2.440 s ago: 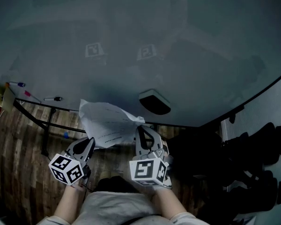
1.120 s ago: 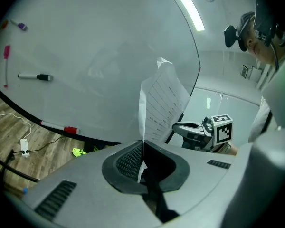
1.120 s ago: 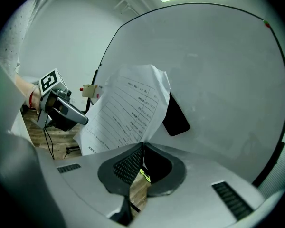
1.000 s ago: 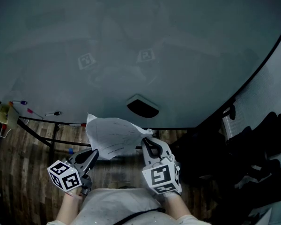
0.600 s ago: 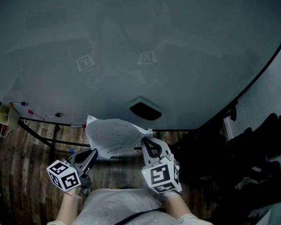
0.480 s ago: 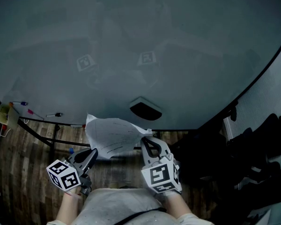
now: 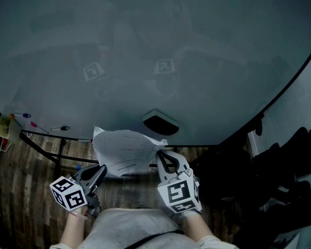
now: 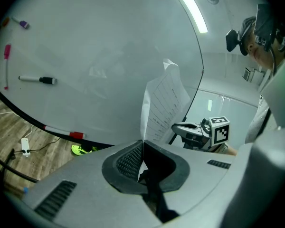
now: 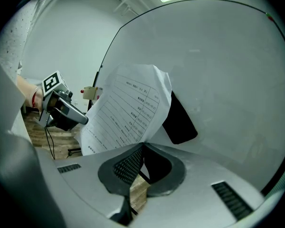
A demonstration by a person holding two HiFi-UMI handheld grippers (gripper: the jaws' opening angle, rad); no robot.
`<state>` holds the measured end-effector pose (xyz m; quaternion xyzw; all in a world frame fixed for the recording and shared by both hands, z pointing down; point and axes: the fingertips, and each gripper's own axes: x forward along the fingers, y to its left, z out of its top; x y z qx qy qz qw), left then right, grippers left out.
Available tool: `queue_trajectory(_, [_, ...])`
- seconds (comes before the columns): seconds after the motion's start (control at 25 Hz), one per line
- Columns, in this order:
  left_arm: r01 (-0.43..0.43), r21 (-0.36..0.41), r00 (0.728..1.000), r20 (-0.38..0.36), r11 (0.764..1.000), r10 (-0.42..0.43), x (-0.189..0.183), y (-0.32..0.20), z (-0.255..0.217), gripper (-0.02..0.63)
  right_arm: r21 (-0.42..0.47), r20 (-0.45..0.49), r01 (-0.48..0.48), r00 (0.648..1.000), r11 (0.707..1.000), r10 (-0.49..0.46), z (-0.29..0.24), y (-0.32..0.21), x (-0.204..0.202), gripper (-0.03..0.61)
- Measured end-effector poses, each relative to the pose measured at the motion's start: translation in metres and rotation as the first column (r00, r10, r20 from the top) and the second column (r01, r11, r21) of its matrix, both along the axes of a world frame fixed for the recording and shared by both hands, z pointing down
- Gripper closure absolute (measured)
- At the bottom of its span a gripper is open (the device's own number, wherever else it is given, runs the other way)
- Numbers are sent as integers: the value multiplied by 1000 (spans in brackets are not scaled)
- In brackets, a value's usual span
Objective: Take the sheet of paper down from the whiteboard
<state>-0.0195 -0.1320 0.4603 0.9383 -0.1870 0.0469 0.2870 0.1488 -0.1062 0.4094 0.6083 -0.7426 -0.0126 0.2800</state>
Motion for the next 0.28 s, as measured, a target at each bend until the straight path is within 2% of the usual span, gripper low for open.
queue_trajectory(0.28, [18, -28, 1000, 3, 999, -18, -3, 0, 1, 597, -1, 4, 31, 1000, 1000, -31, -1, -2, -2, 557])
